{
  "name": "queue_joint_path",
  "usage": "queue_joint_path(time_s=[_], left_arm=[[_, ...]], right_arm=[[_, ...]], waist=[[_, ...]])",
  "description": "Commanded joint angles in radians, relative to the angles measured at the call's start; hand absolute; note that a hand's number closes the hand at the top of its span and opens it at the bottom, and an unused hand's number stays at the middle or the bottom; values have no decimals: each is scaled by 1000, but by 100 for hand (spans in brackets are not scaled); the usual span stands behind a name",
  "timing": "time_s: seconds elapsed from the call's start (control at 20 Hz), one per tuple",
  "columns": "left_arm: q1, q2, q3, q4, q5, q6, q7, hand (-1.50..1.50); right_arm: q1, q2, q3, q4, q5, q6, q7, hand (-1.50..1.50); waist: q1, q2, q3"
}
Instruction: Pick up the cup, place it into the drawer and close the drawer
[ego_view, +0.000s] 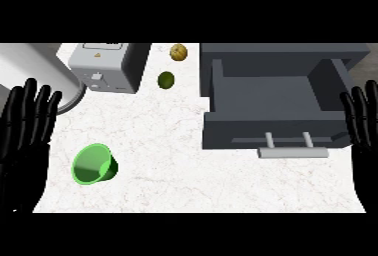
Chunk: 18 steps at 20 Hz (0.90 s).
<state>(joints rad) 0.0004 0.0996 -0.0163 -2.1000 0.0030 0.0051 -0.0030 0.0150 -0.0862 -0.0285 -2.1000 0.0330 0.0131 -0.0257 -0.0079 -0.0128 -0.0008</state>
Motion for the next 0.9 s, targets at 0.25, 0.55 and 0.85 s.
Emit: queue_joint_path(time_s=[0.25, 0.55, 0.85], left_arm=[[88, 122, 55, -10, 292, -317, -110, -150], [126, 121, 118, 10, 544, -345, 57, -150], [86, 138, 183, 99, 568, -412, 54, -150]], right_arm=[[3, 30, 76, 9, -9, 32, 8, -150], [-31, 2, 32, -24, -158, 76, 174, -150], [-5, 26, 44, 20, -126, 83, 90, -150]], waist=[[16, 12, -1], [12, 12, 1], [8, 12, 1]])
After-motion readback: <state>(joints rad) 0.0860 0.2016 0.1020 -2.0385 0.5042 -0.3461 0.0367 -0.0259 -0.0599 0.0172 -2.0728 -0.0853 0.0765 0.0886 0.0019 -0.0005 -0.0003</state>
